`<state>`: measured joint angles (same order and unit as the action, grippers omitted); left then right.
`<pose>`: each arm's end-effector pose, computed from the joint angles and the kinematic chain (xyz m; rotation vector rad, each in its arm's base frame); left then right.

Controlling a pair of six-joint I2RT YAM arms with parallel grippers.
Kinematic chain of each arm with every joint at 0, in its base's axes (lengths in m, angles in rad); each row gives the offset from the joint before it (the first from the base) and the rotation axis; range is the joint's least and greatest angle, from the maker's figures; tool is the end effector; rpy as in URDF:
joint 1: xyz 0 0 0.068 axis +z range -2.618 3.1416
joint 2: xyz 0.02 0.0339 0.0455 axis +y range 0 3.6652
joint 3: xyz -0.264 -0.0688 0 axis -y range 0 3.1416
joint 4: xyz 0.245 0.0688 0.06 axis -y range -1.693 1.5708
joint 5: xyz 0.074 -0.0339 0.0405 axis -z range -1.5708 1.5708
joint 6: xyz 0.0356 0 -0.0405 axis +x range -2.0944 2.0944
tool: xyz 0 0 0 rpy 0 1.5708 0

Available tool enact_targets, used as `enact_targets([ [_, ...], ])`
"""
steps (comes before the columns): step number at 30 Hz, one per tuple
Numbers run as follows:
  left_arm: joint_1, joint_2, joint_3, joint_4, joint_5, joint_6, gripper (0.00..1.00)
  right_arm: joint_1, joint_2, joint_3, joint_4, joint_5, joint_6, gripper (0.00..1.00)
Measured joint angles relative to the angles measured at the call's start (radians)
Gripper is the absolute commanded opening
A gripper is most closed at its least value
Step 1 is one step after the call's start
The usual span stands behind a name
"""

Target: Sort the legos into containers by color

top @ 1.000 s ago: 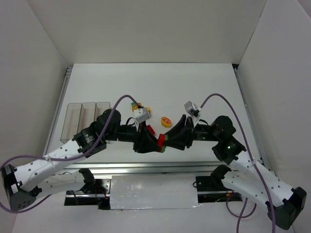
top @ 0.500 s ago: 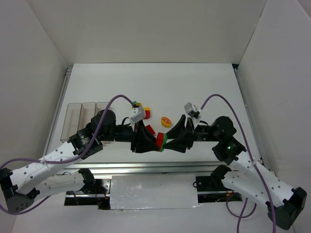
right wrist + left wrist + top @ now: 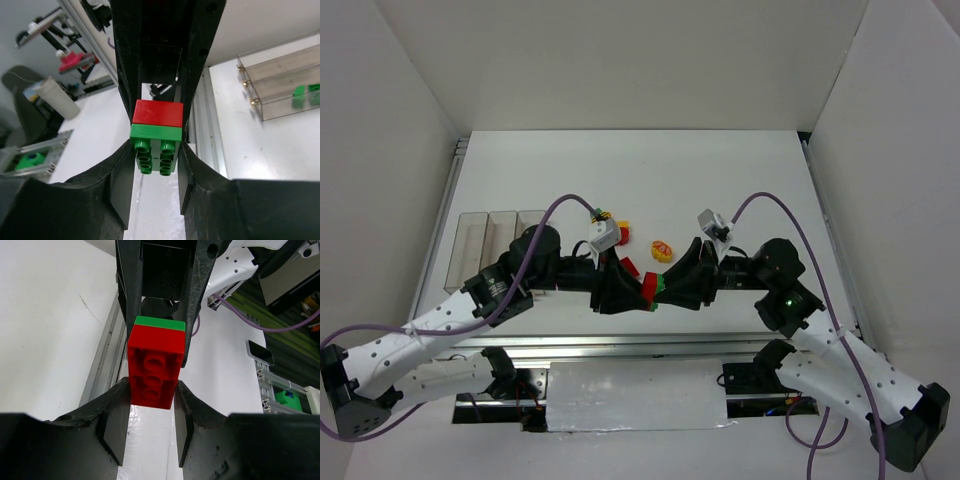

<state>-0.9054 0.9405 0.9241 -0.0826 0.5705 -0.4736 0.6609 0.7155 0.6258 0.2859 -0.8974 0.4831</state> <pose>0.1169 -0.1801 0.3725 0.8667 1.6833 -1.4682 0.1128 0.1229 0.3432 -0.9571 1.3423 1.5135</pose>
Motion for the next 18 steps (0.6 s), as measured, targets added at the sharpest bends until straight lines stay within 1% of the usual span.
enact_targets([
  [8, 0.016, -0.003, 0.014, -0.026, -0.021, 0.028, 0.0, 0.0, -0.021, -0.009, -0.023, 0.035, -0.037, 0.0],
  [11, 0.063, -0.008, 0.014, -0.031, 0.022, 0.031, 0.0, -0.002, -0.013, -0.01, -0.023, 0.045, -0.049, 0.0],
  [15, 0.161, -0.059, 0.016, -0.051, 0.064, 0.026, 0.0, -0.027, -0.006, -0.024, -0.036, 0.016, -0.077, 0.0],
  [18, 0.195, -0.084, 0.025, -0.052, 0.095, 0.026, 0.0, -0.037, 0.008, -0.029, -0.045, -0.005, -0.09, 0.0],
])
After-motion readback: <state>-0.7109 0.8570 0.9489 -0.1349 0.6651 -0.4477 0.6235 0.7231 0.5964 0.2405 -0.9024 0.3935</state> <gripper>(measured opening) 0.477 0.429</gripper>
